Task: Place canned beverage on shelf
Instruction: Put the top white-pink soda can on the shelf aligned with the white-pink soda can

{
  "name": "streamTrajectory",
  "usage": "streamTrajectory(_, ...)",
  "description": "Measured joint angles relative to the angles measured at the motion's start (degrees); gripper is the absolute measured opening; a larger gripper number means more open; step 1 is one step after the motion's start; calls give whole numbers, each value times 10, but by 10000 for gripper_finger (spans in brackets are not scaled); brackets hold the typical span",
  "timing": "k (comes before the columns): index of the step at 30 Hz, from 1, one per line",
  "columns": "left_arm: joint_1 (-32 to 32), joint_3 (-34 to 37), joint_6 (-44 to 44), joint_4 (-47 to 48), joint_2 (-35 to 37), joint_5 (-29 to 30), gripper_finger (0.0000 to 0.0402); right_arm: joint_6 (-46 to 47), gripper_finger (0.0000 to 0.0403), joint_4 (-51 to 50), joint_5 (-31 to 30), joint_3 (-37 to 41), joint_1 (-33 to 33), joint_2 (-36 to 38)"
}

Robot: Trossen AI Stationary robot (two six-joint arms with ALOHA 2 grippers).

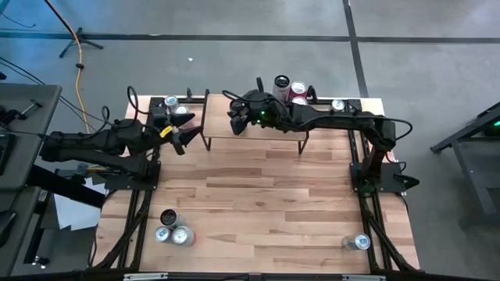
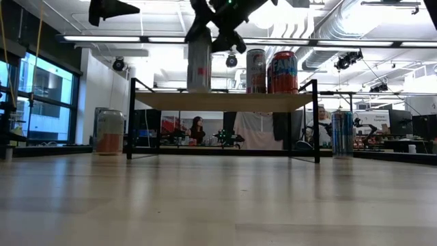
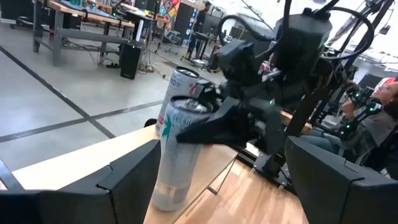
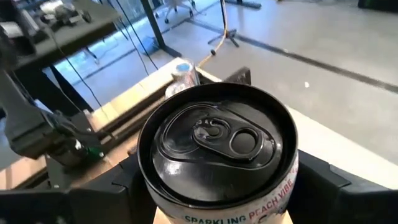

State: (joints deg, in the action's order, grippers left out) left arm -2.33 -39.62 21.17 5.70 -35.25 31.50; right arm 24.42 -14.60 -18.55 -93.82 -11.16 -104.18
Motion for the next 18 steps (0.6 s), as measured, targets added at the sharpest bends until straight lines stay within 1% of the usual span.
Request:
streamTrajectory(7, 0, 0, 13, 0, -1, -1, 303, -9, 252, -8, -5, 0, -1, 1)
streamTrajectory(8, 0, 0, 13, 0, -1, -1, 303, -9, 257, -11, -5, 0, -1, 1)
streamTrajectory(12, 0, 0, 13, 0, -1, -1, 303, 2, 320, -7, -4, -1, -1, 1)
streamTrajectory(14, 0, 0, 13, 0, -1, -1, 303, 2, 344, -6, -5, -1, -1, 2)
streamTrajectory(16, 0, 0, 13, 0, -1, -1, 303, 2, 357, -6, -4, -1, 0, 2)
streamTrajectory(18, 0, 0, 13, 0, -1, -5, 303, 1, 361, -7, -5, -1, -1, 2)
